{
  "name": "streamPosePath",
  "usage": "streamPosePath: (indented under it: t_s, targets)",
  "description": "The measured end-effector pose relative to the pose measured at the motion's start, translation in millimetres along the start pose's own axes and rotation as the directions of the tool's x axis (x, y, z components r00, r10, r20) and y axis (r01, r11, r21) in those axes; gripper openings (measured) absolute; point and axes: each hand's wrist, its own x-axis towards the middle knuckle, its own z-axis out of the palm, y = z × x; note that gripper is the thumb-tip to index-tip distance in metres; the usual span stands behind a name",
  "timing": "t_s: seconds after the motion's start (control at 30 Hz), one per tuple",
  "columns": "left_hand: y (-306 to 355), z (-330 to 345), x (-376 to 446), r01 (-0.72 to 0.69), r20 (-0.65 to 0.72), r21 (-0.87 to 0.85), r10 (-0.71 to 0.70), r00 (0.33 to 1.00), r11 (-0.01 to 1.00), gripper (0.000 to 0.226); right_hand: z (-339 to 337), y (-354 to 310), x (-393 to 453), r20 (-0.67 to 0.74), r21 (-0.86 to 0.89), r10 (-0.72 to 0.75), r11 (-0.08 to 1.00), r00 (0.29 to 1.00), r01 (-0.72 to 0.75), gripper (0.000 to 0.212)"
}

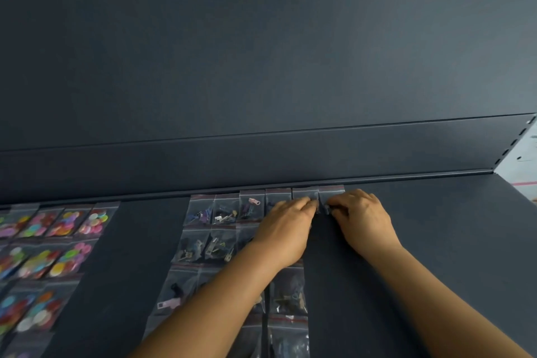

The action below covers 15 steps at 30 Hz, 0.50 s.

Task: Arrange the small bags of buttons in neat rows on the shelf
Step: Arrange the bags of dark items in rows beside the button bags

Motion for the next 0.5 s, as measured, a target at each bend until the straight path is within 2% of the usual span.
streamPosePath:
  t_s: [0.23, 0.5]
  targets:
    - [3, -5, -4, 0.011, -0.009, 0.057, -0.011, 1.000, 0.998, 0.057, -3, -10, -2, 0.038, -0.080, 0.017, 0.997, 0.999, -0.014, 0.025]
    - [-20, -28, -45, 0.131, -0.124, 0.028, -0.126, 0.984, 0.991, 0.060, -8, -60, -18, 0.068, -0.090, -0.092, 0.991, 0.993, 0.098, 0.046]
